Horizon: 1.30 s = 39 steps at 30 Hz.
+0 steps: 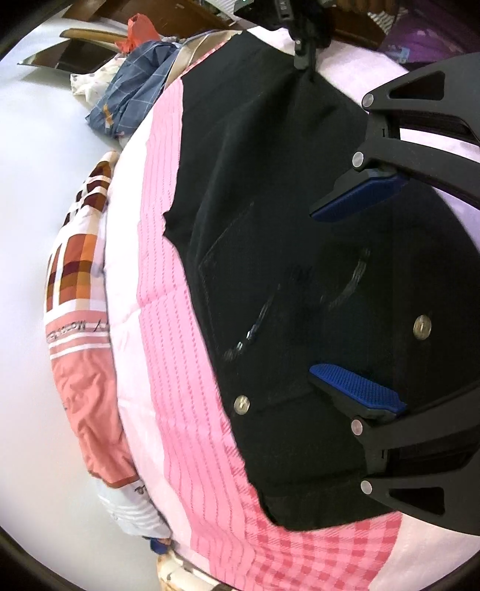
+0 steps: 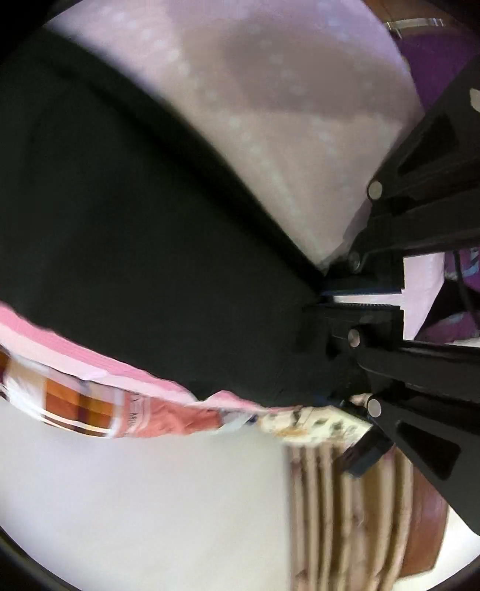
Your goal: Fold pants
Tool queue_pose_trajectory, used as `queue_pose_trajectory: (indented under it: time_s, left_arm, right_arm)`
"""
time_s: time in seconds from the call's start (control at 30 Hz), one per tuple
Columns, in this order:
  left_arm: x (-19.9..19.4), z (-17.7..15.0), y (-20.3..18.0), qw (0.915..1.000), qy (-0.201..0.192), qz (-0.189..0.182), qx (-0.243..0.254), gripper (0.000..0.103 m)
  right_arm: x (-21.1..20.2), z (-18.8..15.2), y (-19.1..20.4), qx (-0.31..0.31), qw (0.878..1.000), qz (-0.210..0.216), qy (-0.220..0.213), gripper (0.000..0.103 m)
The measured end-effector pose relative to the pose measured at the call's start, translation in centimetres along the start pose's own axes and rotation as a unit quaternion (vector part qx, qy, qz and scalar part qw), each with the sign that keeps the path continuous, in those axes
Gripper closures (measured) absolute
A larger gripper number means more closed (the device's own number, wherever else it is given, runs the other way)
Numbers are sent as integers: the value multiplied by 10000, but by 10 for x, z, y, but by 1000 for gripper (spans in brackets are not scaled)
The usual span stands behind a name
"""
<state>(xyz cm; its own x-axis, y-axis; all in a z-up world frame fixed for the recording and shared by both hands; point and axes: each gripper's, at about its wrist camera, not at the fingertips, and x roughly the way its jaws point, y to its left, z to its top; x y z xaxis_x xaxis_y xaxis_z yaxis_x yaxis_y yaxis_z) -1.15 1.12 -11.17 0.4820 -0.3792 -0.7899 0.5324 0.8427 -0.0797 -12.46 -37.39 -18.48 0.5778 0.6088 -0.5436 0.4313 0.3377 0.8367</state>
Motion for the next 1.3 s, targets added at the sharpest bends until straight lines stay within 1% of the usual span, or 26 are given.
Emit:
queue_pose_trajectory:
  time_s: [0.07, 0.1, 0.17, 0.2, 0.27, 0.3, 0.33, 0.37, 0.43, 0.47, 0.53, 0.6, 0.63, 0.67, 0.7, 0.73, 0.8, 0.9, 0.97, 1.0, 1.03, 1.07, 1.1, 1.13, 1.23, 1.3]
  left_arm:
    - [2, 0, 2, 9998, -1, 168, 117, 22]
    - [3, 1, 2, 9995, 13, 272, 162, 21]
    - [4, -1, 5, 9992, 7, 252, 306, 21]
    - [4, -3, 5, 9988, 15, 243, 426, 21]
    - [2, -3, 3, 9977, 62, 290, 609, 20]
    - [1, -3, 4, 9975, 76, 292, 645, 20]
    - [-1, -3, 7, 9979, 91, 202, 607, 20]
    - [-3, -3, 13, 9987, 100, 38, 498, 20]
    - [-11, -1, 28, 9994, 43, -337, 81, 20]
    - [-15, 1, 36, 9989, -10, -455, -146, 20]
    - [-23, 1, 58, 9956, -149, -610, -696, 20]
    - [-31, -1, 80, 9906, -260, -635, -1186, 20]
    - [-35, -3, 90, 9870, -278, -717, -1414, 20]
    - [-39, -6, 103, 9814, -307, -827, -1703, 20]
    - [-45, -9, 115, 9761, -365, -889, -1948, 20]
    - [-51, -12, 123, 9734, -421, -856, -2083, 20]
    - [-63, -15, 136, 9717, -501, -705, -2199, 20]
    - [-79, -20, 150, 9710, -553, -570, -2254, 20]
    - [-83, -25, 154, 9720, -421, -512, -2256, 20]
    - [-83, -29, 154, 9722, -272, -532, -2265, 20]
    - [-83, -34, 155, 9719, -167, -569, -2277, 20]
    - [-80, -39, 152, 9715, -52, -615, -2287, 20]
    - [-78, -45, 148, 9710, 95, -683, -2287, 20]
    - [-78, -50, 143, 9705, 171, -759, -2283, 20]
    - [-84, -63, 128, 9688, 250, -985, -2262, 20]
    - [-89, -71, 120, 9643, 359, -1142, -2361, 20]
  right_arm:
    - [0, 1, 8, -177, 9998, -128, -43, 100]
    - [0, 1, 8, -137, 9999, -92, 11, 99]
    - [-2, 4, 1, 108, 9998, 109, 93, 95]
    - [-7, 3, -1, 155, 9998, 119, 87, 93]
    - [-14, 2, 3, 116, 9996, 161, 198, 80]
    - [-14, -2, 9, 59, 9987, 340, 374, 77]
    - [-12, -7, 18, -42, 9968, 555, 576, 72]
    - [-8, -12, 30, -226, 9945, 667, 777, 66]
    - [7, -21, 53, -716, 9908, 608, 973, 59]
    - [15, -22, 59, -832, 9894, 572, 1043, 59]
    - [35, -22, 64, -857, 9881, 479, 1181, 59]
    - [49, -21, 68, -881, 9876, 463, 1216, 59]
    - [53, -20, 70, -927, 9875, 384, 1215, 59]
    - [58, -20, 73, -969, 9877, 273, 1199, 58]
    - [62, -19, 74, -975, 9877, 260, 1193, 58]
    - [64, -19, 73, -959, 9879, 290, 1181, 58]
    - [69, -18, 71, -924, 9891, 218, 1126, 56]
    - [77, -17, 72, -860, 9899, 225, 1103, 56]
    - [83, -18, 75, -926, 9897, 237, 1069, 56]
    - [83, -20, 77, -972, 9893, 229, 1061, 56]
    - [86, -21, 79, -1060, 9887, 141, 1049, 68]
    - [90, -23, 80, -1143, 9875, 61, 1087, 83]
    - [91, -24, 80, -1178, 9868, 6, 1110, 88]
    - [92, -25, 78, -1187, 9865, -50, 1128, 90]
    - [92, -25, 74, -1119, 9871, -7, 1144, 91]
    - [90, -25, 73, -1061, 9874, 161, 1161, 90]
